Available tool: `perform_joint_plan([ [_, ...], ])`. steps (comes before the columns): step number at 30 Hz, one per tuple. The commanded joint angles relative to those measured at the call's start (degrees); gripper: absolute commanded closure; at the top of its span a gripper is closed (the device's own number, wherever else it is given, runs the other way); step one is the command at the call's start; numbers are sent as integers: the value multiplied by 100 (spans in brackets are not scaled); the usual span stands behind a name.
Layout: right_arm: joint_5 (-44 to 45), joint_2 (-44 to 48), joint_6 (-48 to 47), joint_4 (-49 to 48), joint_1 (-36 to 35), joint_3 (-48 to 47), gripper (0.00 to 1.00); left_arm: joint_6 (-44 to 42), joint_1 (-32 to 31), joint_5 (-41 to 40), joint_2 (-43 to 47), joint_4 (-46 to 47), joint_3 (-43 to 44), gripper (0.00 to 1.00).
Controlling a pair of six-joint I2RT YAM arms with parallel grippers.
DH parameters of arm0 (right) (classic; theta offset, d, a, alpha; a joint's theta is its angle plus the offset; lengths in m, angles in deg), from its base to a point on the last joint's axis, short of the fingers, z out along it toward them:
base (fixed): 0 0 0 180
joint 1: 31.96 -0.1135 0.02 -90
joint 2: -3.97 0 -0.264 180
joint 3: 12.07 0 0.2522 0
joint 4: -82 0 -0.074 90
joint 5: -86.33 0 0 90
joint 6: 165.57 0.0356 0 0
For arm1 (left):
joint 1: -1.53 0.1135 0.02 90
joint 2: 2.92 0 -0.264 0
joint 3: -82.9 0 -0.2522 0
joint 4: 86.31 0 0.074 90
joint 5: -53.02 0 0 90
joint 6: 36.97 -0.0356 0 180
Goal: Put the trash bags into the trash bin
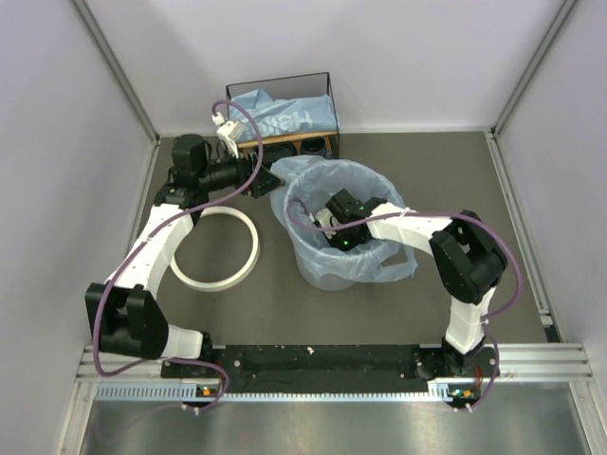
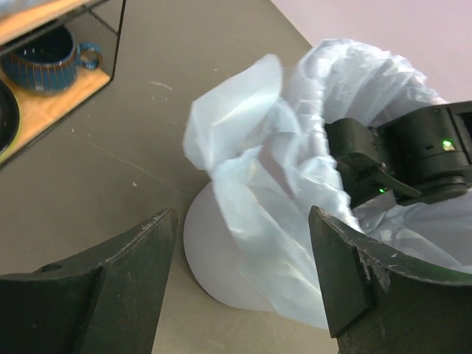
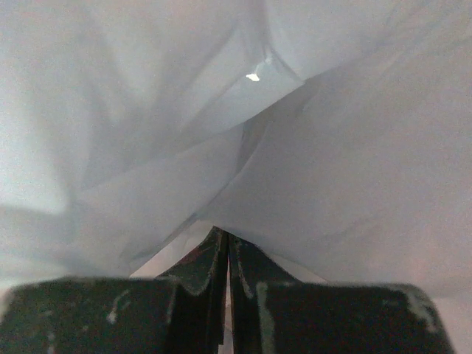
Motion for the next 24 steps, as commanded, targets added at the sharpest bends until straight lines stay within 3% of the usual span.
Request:
perform_joint_plan([
  [1,212,-299,-457,-97,48,-89,100,510,-10,-290,-323,325,235,22],
  [4,186,-430,-686,-18,48,-176,100,783,-10,-168,-490,474,112,24],
  [8,3,-711,-871,402,74,-510,100,1213,-18,-81,-578,685,-266,36],
  [12,-376,-440,-801,317,179,-555,100,1320,-10,-10,-552,694,-512,54],
  [24,-684,439,-844,-536,171,-151,100,1170,-10,-89,-543,536,-539,57],
])
